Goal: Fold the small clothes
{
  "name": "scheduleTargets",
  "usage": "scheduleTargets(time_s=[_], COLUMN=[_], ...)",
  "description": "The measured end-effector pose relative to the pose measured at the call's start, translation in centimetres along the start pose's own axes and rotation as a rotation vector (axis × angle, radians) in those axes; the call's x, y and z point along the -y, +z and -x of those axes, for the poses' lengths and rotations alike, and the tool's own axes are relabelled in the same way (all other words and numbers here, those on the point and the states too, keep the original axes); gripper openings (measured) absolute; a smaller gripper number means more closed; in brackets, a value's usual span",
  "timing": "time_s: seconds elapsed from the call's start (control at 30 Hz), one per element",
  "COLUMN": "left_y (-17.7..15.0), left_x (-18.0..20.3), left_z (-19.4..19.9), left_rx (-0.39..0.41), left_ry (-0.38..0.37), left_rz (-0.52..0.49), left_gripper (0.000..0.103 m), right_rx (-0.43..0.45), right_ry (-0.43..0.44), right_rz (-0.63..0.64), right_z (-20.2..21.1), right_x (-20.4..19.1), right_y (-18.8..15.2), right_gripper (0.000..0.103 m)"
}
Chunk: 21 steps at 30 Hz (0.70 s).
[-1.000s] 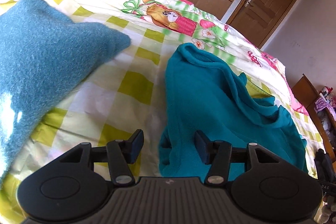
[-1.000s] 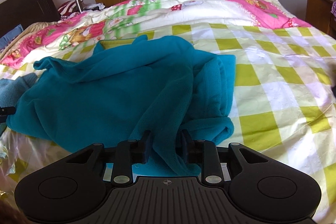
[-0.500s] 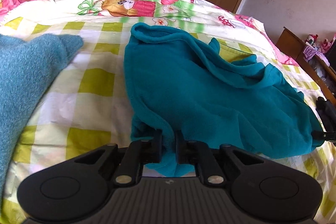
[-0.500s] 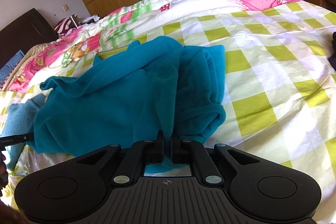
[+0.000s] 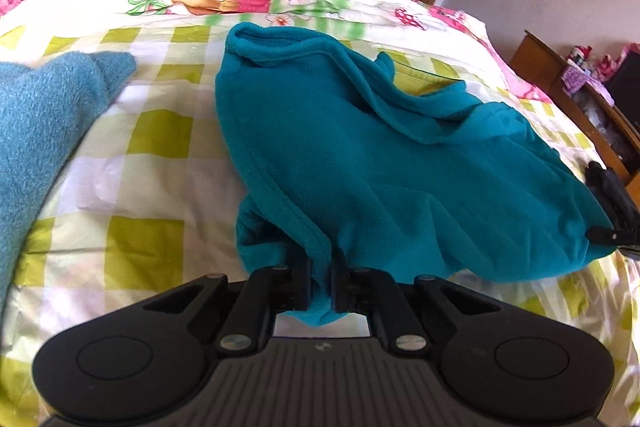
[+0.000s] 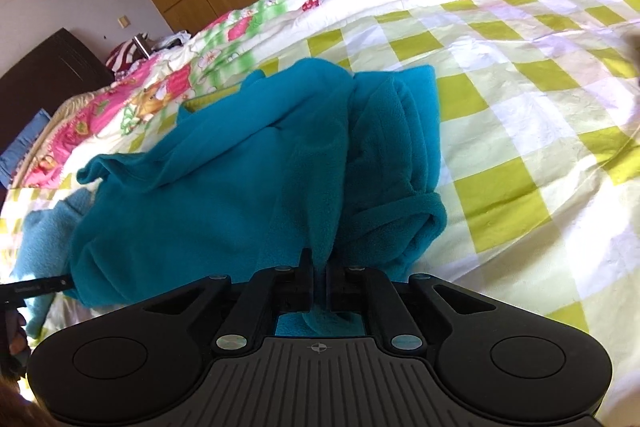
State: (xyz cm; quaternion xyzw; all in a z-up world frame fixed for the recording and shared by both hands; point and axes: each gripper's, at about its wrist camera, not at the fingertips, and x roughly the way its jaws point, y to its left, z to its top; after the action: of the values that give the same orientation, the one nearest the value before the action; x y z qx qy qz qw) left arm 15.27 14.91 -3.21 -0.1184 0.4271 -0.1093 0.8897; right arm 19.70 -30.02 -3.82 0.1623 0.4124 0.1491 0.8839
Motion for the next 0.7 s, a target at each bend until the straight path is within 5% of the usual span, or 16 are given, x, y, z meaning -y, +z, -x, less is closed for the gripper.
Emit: scheduleTargets(time_s=[0.2, 0.33, 0.4, 0.57, 0.7], left_y=[-5.0, -5.8, -5.5, -3.4, -0.1], left_x=[1.2, 0.2, 0.4, 0.5, 2.3], left_z=[1.9, 2.5, 3.7, 5.2, 4.0], left_rx=[-0.108, -0.070, -0.021, 0.104, 0.154], left_ry=[0.044, 0.049, 0.068, 0.113, 0.154], left_rz=[0.012, 0.118, 0.109, 0.060, -0.135], left_gripper=[0.023, 0.026, 0.029, 0.035, 0.035], right_rx=[-0.051, -0.145, -0.106, 0.104, 0.153], right_ry=[0.002, -0.123, -0.128, -0.176, -0.187], right_rz=[-0.074, -0.119, -0.119, 0.151, 0.249], right_z=[6.6, 5.7, 6.8, 10.1, 6.2], right_x=[1.0, 2.7, 2.2, -2.1, -2.6], right_y=[-3.4, -7.4, -7.0, -4.2, -0.8], right_gripper=[0.005, 0.008, 0.013, 0.025, 0.028])
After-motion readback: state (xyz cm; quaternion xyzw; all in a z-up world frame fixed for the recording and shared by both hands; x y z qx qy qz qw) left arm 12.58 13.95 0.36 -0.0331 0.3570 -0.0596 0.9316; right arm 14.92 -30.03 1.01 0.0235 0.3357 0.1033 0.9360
